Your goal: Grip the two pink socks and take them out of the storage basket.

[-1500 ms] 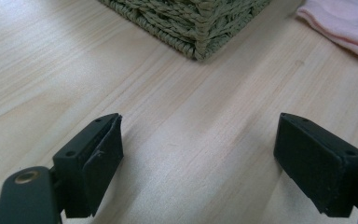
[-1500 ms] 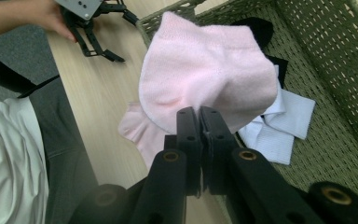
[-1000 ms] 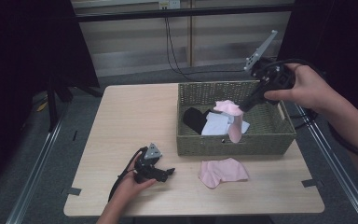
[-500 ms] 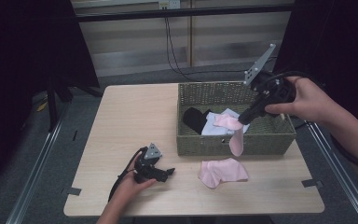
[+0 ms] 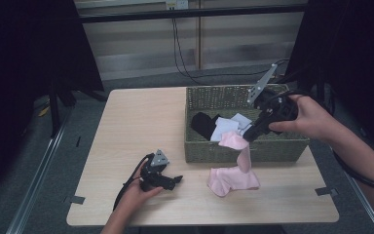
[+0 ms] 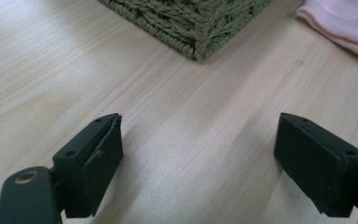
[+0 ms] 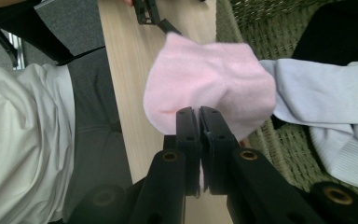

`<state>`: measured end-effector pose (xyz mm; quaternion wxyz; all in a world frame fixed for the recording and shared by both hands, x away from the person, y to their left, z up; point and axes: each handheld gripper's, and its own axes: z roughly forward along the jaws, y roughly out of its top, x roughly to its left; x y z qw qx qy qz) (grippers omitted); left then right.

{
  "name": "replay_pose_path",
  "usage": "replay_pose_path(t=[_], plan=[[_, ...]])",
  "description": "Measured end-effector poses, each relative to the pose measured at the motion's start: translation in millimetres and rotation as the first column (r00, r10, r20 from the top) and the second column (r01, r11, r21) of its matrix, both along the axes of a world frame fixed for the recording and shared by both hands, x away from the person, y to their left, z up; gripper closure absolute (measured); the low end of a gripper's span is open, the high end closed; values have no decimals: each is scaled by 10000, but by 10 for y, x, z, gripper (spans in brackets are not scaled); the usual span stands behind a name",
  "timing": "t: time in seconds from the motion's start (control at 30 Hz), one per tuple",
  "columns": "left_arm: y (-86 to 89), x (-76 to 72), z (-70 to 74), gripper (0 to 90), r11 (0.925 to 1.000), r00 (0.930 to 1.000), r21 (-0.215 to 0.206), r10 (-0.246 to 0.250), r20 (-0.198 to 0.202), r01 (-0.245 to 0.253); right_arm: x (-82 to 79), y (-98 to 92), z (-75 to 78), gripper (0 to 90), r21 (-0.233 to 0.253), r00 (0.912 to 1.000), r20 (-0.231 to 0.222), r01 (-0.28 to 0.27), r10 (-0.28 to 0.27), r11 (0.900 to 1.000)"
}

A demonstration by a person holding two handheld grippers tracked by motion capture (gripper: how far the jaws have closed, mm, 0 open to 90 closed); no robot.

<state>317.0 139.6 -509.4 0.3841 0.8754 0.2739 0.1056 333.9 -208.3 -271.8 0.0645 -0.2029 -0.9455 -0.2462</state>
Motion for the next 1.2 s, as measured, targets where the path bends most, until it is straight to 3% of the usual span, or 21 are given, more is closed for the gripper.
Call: replay_pose_path(t=[0.83, 1.0, 1.2], plan=[[4, 1, 2, 151, 10000, 10000, 69, -52, -19, 52, 14, 152, -537, 864, -266, 9987, -384, -344, 334, 9991], [-1, -5, -1, 151, 10000, 10000, -29, 23, -41, -23, 15, 199, -602, 817, -262, 9986, -410, -357, 346, 9990], [0, -4, 0, 151, 10000, 10000, 4, 3, -35, -3, -2, 192, -648, 656, 11, 9996, -149, -252, 252, 9997]])
